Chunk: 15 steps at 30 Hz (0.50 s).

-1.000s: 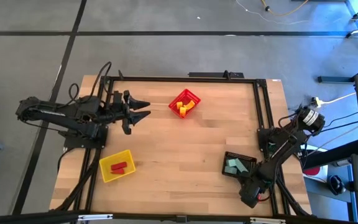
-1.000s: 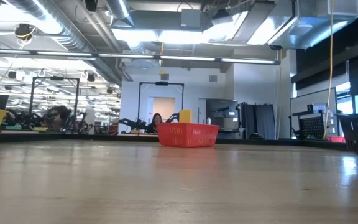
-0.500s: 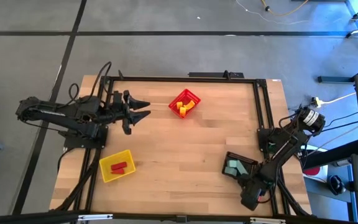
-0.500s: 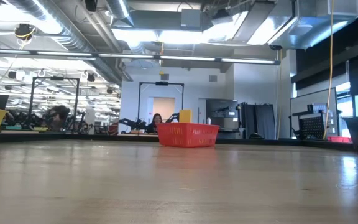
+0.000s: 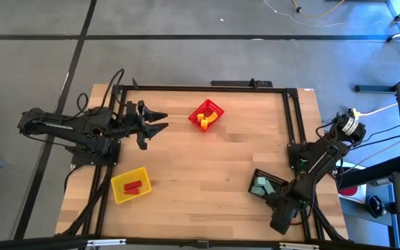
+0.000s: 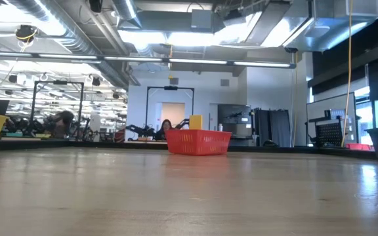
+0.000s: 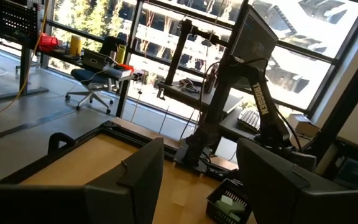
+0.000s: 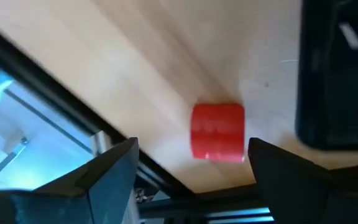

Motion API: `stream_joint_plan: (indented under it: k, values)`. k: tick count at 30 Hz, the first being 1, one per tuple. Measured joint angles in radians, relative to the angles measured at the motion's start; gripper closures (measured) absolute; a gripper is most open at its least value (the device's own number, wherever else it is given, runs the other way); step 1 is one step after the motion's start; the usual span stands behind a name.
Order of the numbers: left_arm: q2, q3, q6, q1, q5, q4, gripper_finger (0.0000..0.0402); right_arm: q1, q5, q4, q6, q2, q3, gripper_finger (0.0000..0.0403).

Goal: Sort & place blocks by color
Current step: Put the red block into the yellow bin

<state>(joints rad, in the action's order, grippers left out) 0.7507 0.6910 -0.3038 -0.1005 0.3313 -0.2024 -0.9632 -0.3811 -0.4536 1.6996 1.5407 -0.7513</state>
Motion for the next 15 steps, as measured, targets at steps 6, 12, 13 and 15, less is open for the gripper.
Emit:
stream_joint_plan:
  k: [6, 12, 13, 15]
  values:
    - [0.0, 0.0, 0.0, 0.0, 0.0, 0.0, 0.0208, -0.046, 0.046, -0.007, 0.0, -0.014, -0.038, 0.0098]
    - [0.0, 0.0, 0.0, 0.0, 0.002, 0.0, 0.0208, -0.082, 0.047, -0.121, 0.0, 0.049, -0.083, 0.0098]
    - [0.0, 0.0, 0.0, 0.0, 0.002, -0.001, 0.0208, -0.083, 0.047, -0.132, 0.0, 0.058, -0.087, 0.0098]
    - [0.0, 0.0, 0.0, 0.0, 0.002, -0.001, 0.0208, -0.082, 0.049, -0.136, 0.0, 0.078, -0.095, 0.0098]
